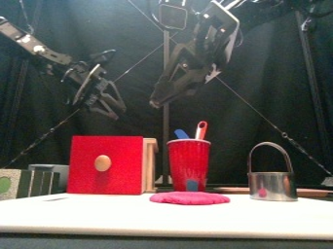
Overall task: Get the cutter from the drawer then cut the dough then place the extra dough in the bowl
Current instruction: Shut the drawer
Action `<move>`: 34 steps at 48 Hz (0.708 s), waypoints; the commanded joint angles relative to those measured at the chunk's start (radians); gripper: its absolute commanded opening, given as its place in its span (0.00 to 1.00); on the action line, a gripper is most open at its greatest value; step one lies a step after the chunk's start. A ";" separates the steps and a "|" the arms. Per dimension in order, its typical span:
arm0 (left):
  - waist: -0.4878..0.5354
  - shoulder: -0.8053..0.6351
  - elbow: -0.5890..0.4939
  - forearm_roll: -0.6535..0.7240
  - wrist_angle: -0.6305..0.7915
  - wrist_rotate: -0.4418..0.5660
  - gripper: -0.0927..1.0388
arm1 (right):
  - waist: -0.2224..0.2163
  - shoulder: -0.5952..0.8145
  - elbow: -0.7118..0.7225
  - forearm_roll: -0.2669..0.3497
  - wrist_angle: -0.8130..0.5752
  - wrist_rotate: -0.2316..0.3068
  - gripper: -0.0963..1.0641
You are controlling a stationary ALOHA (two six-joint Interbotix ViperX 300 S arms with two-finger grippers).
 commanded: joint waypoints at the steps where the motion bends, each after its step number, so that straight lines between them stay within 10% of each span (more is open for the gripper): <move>1: 0.026 0.049 -0.103 0.083 0.087 0.005 0.81 | -0.003 0.009 -0.037 -0.002 -0.032 0.000 0.53; 20: 0.066 0.179 -0.189 0.393 0.100 0.049 0.44 | 0.000 0.101 -0.097 0.000 -0.118 0.000 0.27; 34: 0.071 0.275 -0.337 0.509 0.307 0.066 0.41 | -0.003 0.209 -0.187 0.028 -0.114 0.000 0.23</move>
